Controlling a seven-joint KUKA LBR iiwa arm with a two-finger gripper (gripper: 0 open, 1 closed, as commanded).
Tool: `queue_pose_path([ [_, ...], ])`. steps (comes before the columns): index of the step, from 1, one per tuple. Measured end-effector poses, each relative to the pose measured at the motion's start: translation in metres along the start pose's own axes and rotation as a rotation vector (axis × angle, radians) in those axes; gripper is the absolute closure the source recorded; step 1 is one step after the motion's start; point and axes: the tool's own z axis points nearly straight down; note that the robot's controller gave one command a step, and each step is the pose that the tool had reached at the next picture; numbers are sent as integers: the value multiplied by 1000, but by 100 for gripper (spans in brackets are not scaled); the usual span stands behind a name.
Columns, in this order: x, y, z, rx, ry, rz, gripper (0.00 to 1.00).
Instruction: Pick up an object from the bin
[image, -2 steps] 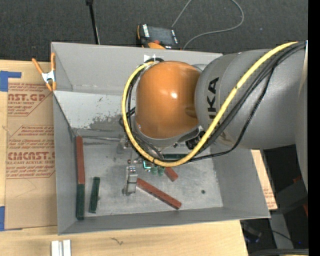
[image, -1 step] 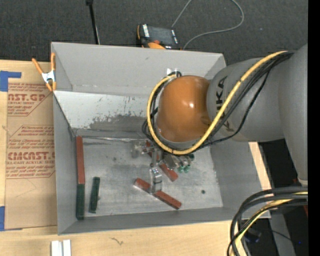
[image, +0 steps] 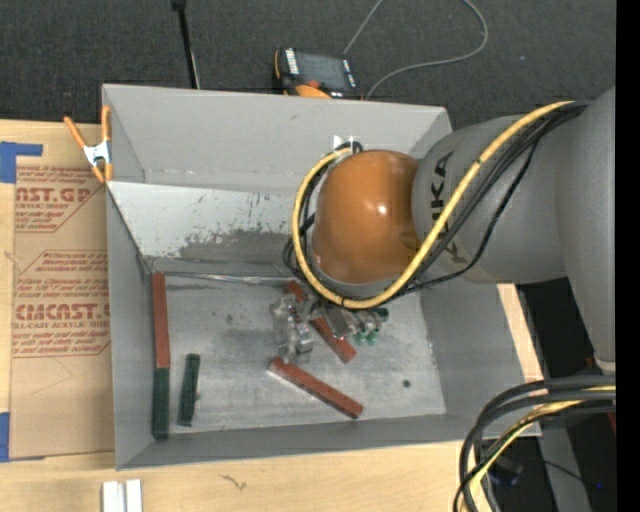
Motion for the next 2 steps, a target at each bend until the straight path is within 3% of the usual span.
queue_pose_path([
  [1,0,0,0,0,0,0,0],
  [2,37,-28,81,0,9,55,0],
])
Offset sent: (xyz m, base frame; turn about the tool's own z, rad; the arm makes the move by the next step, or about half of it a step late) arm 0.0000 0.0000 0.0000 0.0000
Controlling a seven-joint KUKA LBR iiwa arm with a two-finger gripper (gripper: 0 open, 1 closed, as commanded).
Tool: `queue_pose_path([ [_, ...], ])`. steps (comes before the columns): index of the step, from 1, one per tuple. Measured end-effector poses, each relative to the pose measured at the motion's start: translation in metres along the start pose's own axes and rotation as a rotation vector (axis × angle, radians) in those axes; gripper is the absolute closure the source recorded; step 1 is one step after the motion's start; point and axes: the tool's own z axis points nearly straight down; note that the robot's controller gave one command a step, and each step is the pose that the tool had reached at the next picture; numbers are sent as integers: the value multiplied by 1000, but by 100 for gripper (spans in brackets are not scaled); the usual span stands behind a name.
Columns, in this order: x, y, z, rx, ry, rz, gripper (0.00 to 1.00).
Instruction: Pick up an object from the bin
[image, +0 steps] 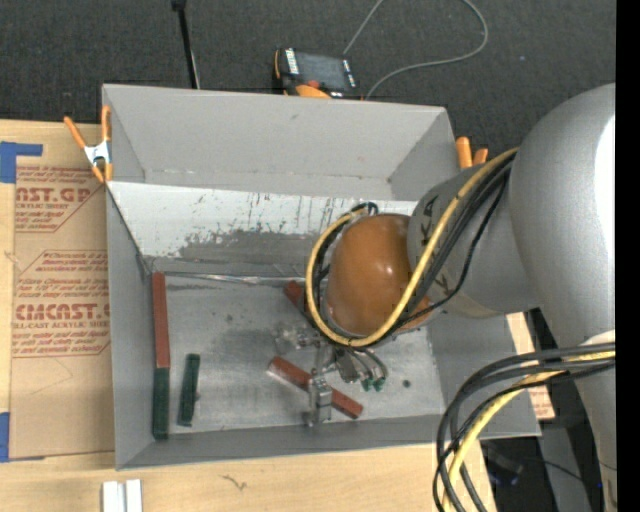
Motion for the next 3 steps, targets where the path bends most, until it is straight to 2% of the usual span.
queue_pose_path([
  [1,-3,1,-4,-1,-8,-2,100],
  [2,-3,1,-4,-1,-8,-2,100],
  [3,16,-67,-124,4,-17,23,100],
])
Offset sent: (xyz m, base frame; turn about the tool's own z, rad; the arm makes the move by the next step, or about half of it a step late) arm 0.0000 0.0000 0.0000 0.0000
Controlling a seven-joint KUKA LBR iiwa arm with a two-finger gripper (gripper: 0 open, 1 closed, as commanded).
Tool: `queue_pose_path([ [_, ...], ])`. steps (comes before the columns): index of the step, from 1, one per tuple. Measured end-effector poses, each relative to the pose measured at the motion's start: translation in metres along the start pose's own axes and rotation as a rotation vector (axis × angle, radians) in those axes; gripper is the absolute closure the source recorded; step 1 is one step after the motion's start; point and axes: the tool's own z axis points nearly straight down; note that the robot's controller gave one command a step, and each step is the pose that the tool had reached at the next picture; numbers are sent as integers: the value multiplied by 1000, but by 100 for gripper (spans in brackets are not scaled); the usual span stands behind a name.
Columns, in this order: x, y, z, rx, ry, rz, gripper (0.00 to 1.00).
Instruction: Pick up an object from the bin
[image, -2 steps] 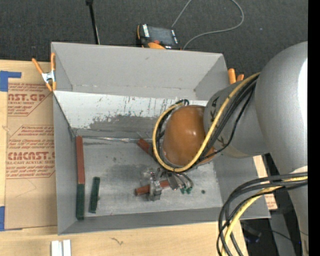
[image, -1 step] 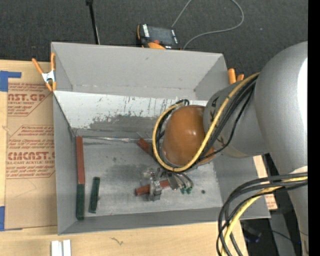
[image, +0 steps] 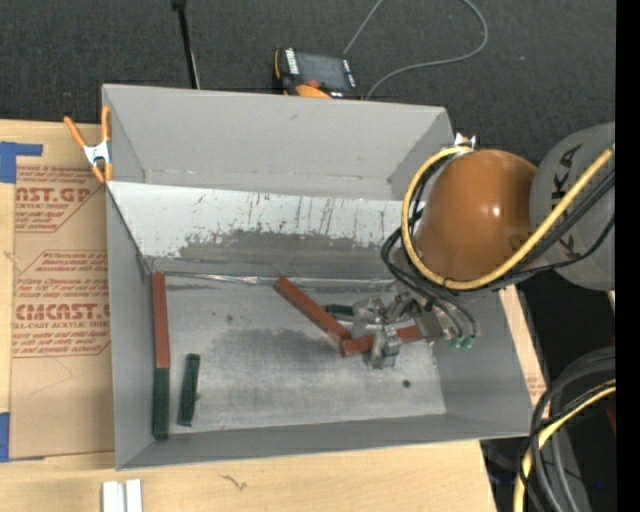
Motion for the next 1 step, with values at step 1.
queue_pose_path([
  [1,-25,8,-58,-5,1,-692,100],
])
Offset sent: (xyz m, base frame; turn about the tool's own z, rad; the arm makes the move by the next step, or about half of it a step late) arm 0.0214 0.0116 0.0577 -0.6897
